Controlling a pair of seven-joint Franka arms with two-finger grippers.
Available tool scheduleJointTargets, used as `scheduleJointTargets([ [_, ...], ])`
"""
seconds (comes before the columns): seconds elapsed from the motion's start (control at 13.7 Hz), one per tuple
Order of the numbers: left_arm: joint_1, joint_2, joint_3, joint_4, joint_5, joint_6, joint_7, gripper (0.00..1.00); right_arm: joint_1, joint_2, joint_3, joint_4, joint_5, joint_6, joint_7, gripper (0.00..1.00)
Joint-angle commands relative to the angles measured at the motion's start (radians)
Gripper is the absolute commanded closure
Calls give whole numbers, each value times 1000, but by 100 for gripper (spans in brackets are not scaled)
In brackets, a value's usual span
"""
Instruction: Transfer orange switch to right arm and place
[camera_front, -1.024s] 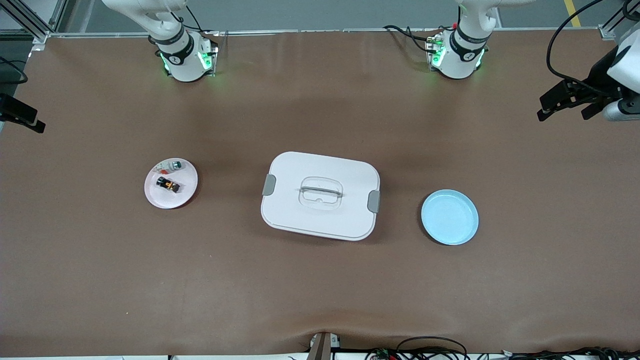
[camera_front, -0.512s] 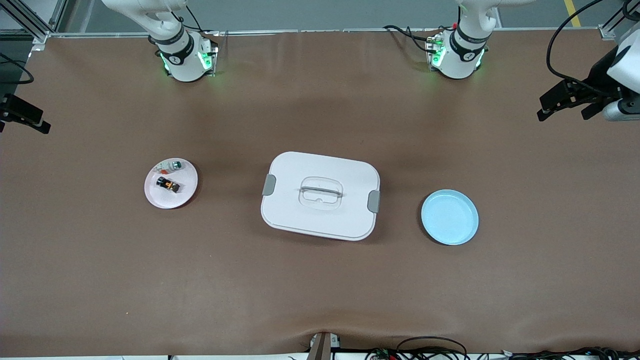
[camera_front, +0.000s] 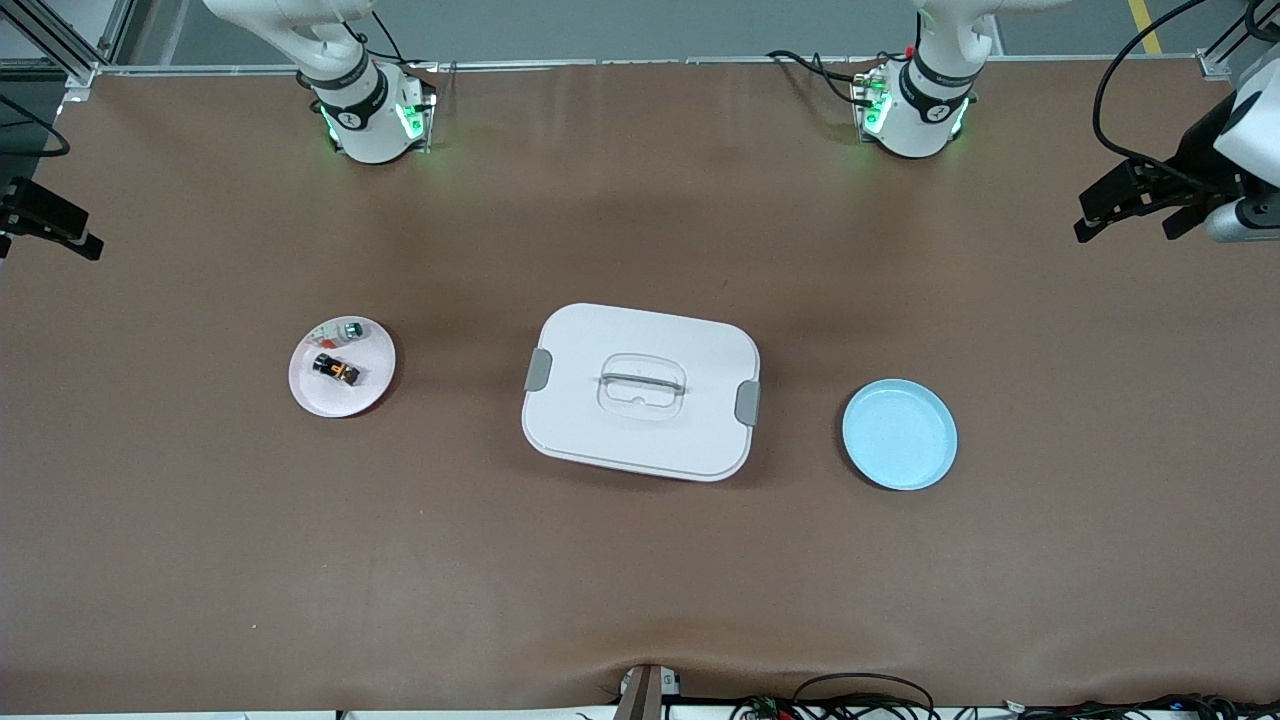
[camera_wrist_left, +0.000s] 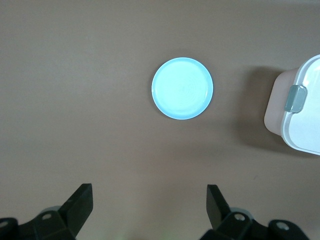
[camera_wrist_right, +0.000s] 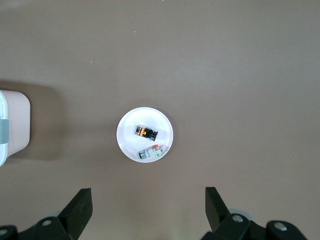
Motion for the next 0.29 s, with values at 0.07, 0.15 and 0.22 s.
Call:
scheduleJointTargets([
  [0.07,6,1,-6,12,-2,-17,11,0,3,-32,-1,-30,2,1,21,0],
  [0.15,6,1,-6,12,-2,-17,11,0,4,-34,-1,-29,2,-1,21,0],
  [0.22,6,1,-6,12,-2,-17,11,0,4,-34,-1,-29,2,-1,21,0],
])
